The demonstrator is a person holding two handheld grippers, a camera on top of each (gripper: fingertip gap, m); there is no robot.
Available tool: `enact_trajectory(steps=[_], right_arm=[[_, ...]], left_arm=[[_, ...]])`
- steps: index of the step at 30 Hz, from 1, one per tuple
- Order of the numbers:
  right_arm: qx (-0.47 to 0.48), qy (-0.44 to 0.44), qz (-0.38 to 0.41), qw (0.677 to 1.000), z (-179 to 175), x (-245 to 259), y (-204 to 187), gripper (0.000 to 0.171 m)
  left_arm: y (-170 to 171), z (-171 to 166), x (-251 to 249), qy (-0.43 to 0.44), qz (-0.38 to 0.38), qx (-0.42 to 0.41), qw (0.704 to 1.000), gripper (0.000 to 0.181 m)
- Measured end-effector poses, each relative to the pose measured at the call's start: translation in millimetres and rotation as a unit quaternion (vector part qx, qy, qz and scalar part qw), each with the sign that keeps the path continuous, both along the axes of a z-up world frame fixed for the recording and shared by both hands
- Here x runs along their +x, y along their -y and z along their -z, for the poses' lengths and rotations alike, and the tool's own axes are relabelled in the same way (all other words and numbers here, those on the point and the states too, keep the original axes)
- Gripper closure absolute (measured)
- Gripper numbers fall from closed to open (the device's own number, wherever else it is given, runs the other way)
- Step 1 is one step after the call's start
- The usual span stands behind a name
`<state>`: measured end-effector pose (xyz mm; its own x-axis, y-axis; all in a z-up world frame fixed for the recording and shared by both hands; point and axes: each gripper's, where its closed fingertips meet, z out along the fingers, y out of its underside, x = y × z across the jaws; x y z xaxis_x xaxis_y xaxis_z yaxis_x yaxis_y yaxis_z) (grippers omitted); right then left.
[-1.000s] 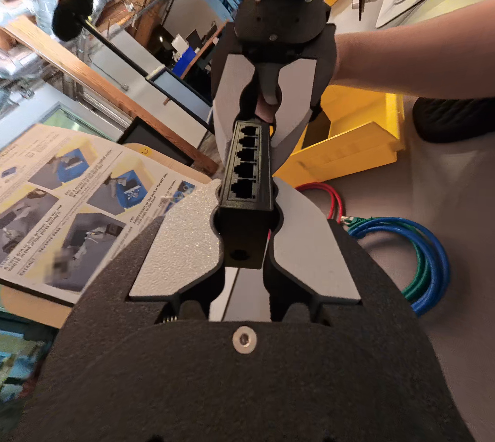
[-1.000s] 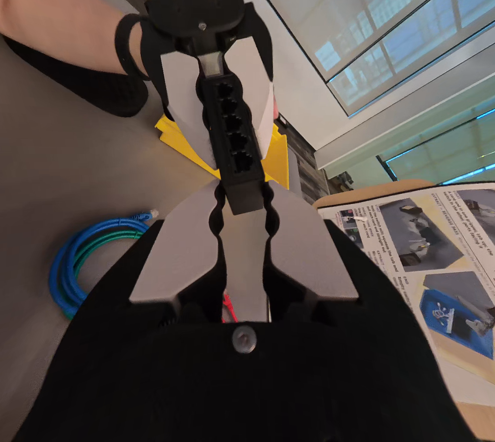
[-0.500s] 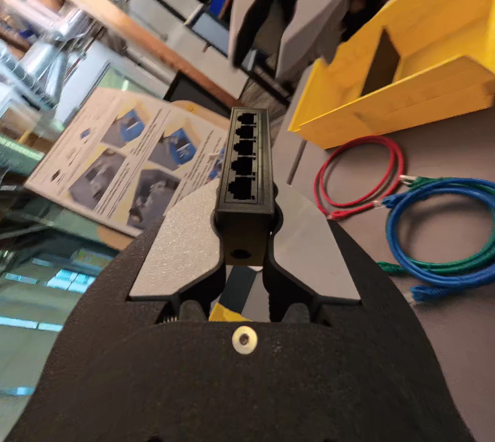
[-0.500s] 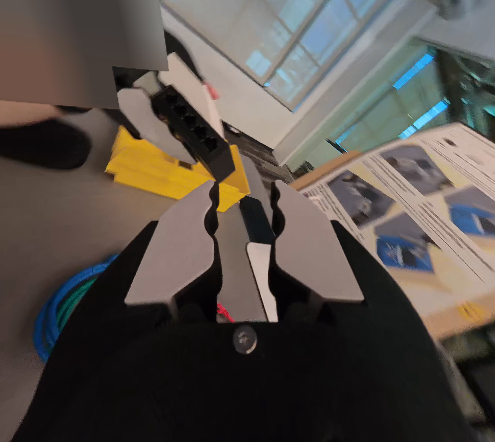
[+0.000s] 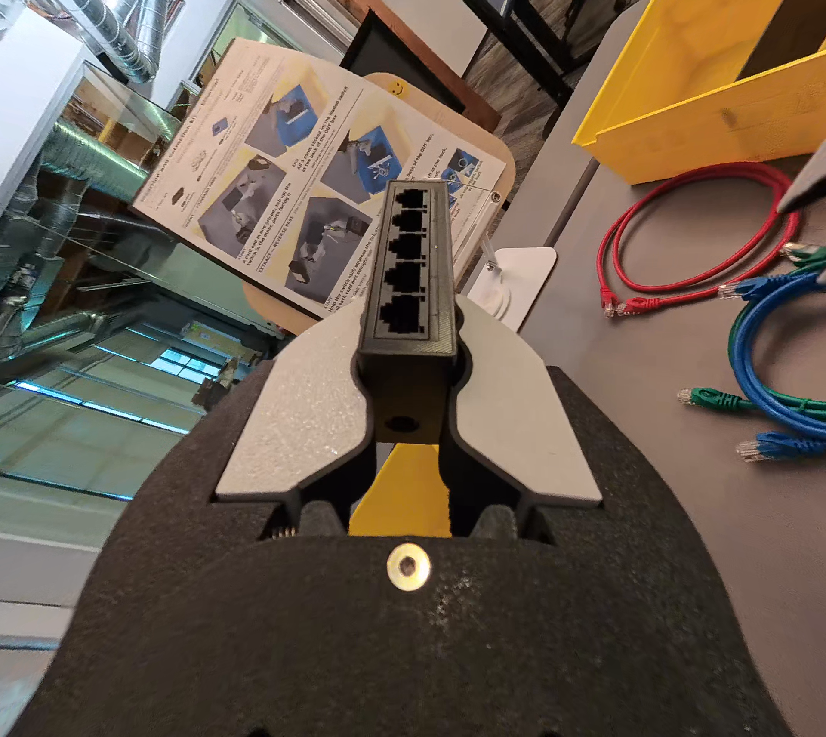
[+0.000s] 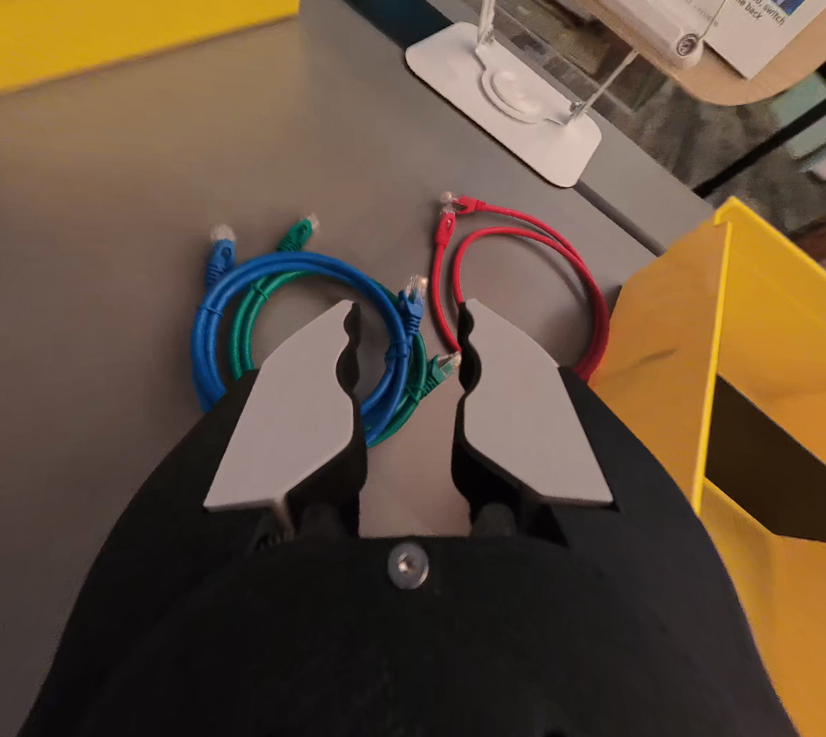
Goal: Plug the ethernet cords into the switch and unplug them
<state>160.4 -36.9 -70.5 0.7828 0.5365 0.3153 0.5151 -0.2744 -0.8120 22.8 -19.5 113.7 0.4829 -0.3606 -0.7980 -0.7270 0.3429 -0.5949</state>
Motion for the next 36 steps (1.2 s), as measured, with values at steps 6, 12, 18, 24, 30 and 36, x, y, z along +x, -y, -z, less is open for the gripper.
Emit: enact_trajectory(steps=[6,12,18,24,30,36], right_arm=[[0.009,0.06,-0.08,0.995,24.4,-58.4,25.0,0.134],[-0.064,0.028,-0.092,0.993,49.1,-83.8,33.6,0.137],[-0.145,0.033,-0.101,0.984,65.9,-84.0,27.2,0.141],[-0.199,-0.003,-0.107,0.974,70.2,-95.1,25.4,0.154],[-0.212,-0.001,-0.082,0.974,65.7,-86.6,24.0,0.147],[-0.236,-0.013,-0.143,0.961,70.8,-107.5,30.4,0.146]], left_arm=[[1.3,1.0,2.7,0.005,0.017,-0.014,1.0,0.152],[0.4,0.7,0.5,0.005,0.021,-0.021,1.0,0.151],[0.5,-4.5,-1.4,0.019,0.026,-0.022,0.999,0.152],[-1.4,-4.0,-1.9,0.022,0.028,-0.026,0.999,0.151],[-1.5,-1.1,0.7,0.015,0.029,-0.028,0.999,0.151],[0.5,-0.6,3.8,0.009,0.031,-0.026,0.999,0.151]])
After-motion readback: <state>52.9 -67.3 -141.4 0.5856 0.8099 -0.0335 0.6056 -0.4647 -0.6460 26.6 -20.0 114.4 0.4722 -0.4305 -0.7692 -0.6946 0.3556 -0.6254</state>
